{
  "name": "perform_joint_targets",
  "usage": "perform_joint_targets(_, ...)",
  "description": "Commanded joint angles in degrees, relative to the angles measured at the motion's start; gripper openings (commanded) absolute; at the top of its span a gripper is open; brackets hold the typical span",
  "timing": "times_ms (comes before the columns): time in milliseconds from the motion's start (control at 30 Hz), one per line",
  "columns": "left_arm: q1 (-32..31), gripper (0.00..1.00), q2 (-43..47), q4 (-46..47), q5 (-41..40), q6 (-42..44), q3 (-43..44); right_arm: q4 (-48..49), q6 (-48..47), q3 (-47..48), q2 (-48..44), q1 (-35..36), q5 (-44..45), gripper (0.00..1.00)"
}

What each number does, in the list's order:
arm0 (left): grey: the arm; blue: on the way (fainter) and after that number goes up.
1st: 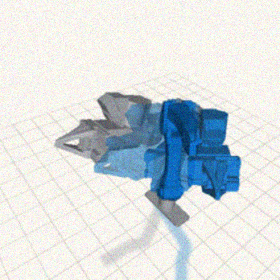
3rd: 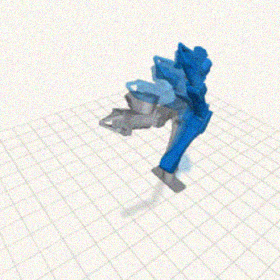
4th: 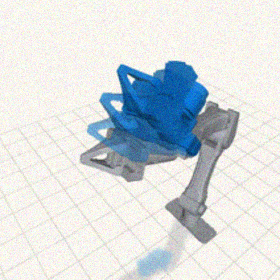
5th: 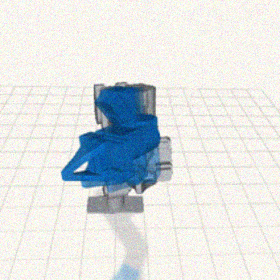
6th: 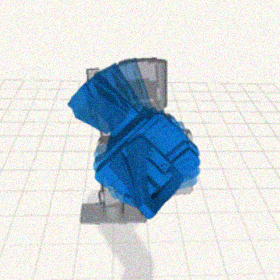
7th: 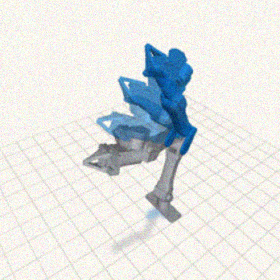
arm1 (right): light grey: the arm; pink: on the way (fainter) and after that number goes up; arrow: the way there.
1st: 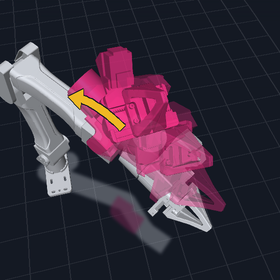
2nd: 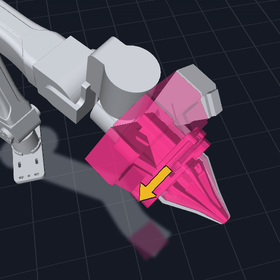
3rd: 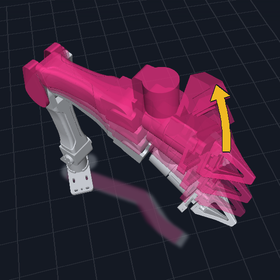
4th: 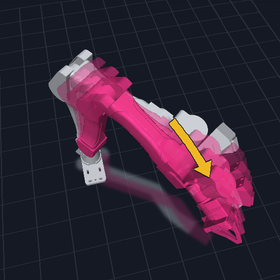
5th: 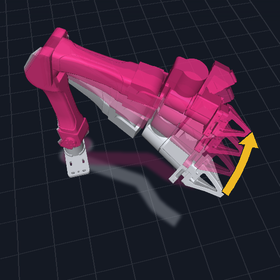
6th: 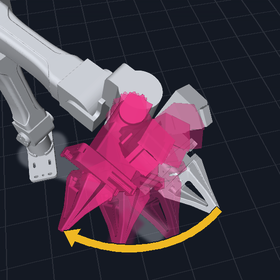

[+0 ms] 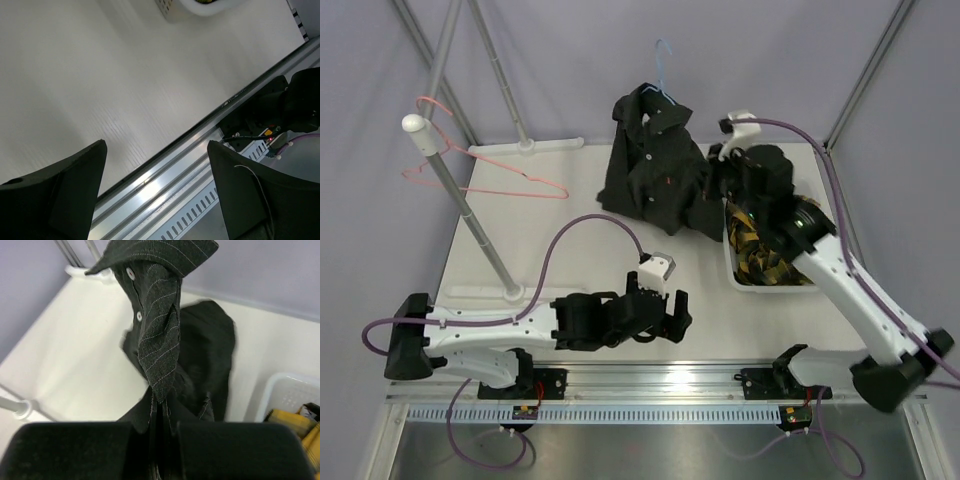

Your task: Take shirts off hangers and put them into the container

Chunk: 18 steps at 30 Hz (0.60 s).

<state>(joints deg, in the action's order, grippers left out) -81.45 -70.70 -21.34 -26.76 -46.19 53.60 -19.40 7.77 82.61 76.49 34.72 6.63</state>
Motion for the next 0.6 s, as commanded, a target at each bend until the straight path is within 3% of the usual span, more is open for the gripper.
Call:
perform_joint_targets(0, 1.7, 0.87, 3.8, -3.3, -5.5, 7.1, 7.1, -6.3, 1.5, -5.9, -14.3, 0.5, 1.3, 0.00)
perform_joint_targets(200, 4.9, 0.87, 4.2, -7.4, -6.7, 16.7, 19.9, -20.3, 1.9, -8.7, -27.5, 0.3, -5.9, 0.00)
perform_joint_targets(567, 6.1, 0.89, 6.0, -3.6, -13.9, 26.0, 29.1, -22.8, 6.3, -24.7, -42.6, 0.5, -23.4, 0.00)
